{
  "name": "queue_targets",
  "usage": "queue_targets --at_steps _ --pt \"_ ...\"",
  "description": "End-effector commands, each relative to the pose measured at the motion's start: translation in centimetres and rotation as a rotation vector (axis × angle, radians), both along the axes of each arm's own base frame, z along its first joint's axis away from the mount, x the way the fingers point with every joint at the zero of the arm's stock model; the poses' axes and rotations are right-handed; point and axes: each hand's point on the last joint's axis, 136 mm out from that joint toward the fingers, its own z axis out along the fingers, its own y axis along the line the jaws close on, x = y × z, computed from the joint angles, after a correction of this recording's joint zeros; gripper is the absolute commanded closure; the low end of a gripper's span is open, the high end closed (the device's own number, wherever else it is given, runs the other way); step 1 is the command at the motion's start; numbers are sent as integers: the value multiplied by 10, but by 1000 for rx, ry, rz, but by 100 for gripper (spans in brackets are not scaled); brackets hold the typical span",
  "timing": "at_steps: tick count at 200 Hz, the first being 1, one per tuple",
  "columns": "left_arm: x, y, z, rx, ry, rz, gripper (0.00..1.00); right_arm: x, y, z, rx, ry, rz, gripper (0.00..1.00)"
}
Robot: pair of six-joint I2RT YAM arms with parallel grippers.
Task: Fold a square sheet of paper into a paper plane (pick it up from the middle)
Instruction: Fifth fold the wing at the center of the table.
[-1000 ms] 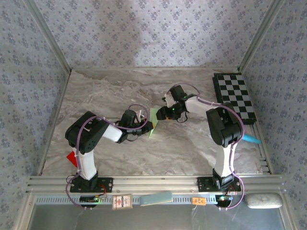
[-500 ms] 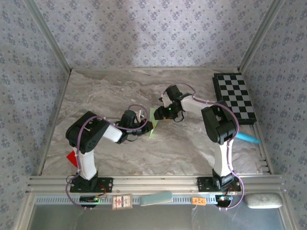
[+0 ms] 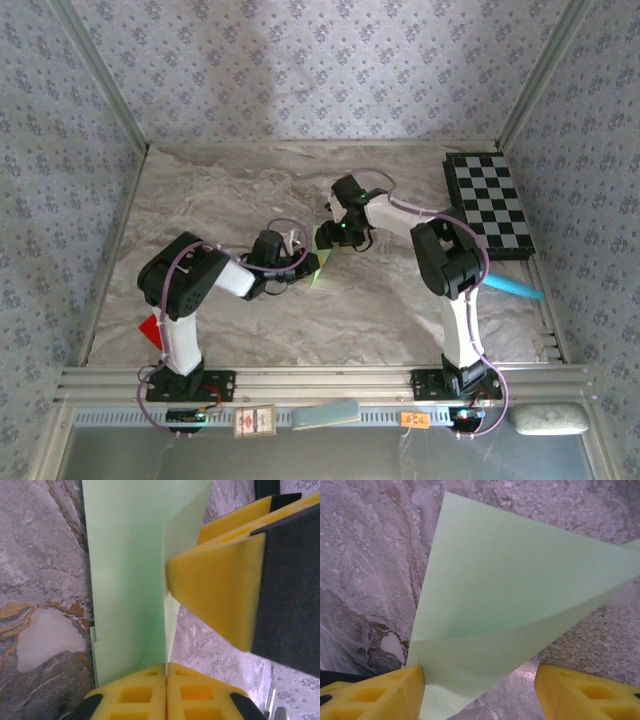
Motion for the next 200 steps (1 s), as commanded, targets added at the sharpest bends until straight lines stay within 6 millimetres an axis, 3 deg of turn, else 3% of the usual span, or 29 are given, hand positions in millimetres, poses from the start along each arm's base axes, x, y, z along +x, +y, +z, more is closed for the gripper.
queue_targets --at_steps 1,70,200 --pt "-2 4 -2 6 2 4 89 -14 -23 -39 -186 77 -37 35" --pt "-4 10 5 19 -19 20 72 -17 -27 -46 -277 83 -42 33" --pt "-3 24 17 58 -28 83 60 -19 -24 -48 -283 93 -25 33"
